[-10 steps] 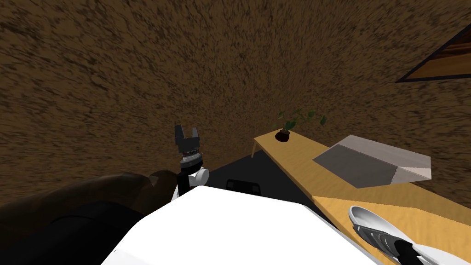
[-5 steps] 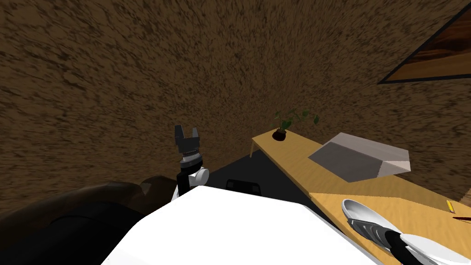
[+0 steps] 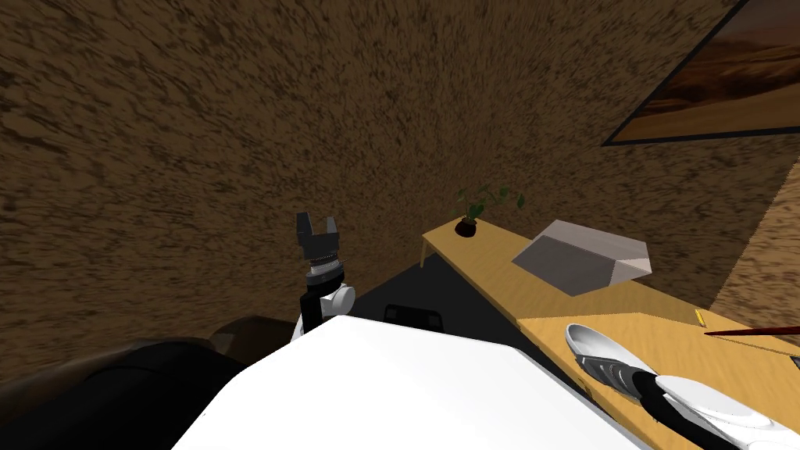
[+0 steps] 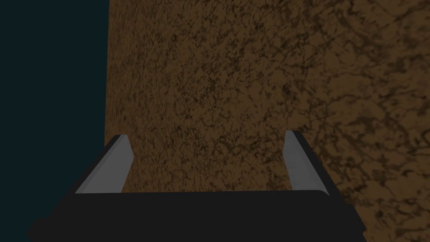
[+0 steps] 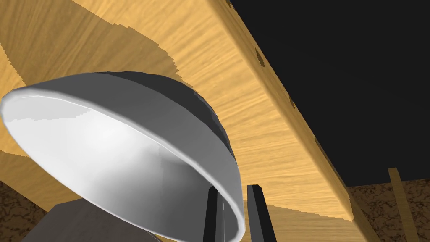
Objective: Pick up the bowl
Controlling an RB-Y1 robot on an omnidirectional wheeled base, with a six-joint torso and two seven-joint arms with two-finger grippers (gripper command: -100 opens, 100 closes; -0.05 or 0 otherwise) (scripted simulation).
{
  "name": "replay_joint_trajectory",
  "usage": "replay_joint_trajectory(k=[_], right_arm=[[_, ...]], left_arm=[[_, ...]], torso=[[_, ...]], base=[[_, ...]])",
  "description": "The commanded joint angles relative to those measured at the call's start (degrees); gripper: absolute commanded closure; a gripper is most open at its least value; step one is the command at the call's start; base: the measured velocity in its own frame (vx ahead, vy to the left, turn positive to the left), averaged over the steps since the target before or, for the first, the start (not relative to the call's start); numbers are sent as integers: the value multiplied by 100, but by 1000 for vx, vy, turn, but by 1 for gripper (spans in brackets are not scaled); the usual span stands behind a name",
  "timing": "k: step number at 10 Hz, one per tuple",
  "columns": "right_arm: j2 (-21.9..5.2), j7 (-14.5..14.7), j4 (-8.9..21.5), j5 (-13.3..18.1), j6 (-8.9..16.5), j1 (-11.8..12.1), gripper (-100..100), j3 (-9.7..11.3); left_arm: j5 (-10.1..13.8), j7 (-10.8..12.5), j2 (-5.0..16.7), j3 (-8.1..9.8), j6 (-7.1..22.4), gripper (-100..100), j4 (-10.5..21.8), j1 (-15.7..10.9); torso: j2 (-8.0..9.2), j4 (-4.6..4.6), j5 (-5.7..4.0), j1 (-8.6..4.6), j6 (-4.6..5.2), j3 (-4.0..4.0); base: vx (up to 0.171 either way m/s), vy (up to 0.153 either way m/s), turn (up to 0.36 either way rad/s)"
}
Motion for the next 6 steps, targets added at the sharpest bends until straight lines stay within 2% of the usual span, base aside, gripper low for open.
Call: replay_joint_trajectory(k=[1, 2, 4, 5, 6], right_arm=[[-139, -286, -286, 286, 24, 27, 100, 32], [-139, -395, -305, 474, 24, 27, 100, 32], [-139, -395, -305, 775, 24, 27, 100, 32], [-108, -651, -382, 964, -100, -98, 100, -247], [-108, -590, -382, 1077, -100, -98, 100, -247]], left_arm=[[0, 0, 0, 0, 0, 0, 0, 0], [0, 0, 0, -1, 0, 0, 0, -1], [0, 0, 0, -1, 0, 0, 0, -2], [0, 0, 0, -1, 0, 0, 0, -2], [0, 0, 0, 0, 0, 0, 0, 0]], torso=[[0, 0, 0, 0, 0, 0], [-2, 2, 4, 8, -8, 0], [9, 5, 7, 5, -11, 6], [15, 6, 8, 4, -8, 9], [8, 4, 11, 8, 1, 6]], base=[[56, 19, -200], [22, 13, -8], [1, 0, 19], [33, 3, -293], [49, 17, -196]])
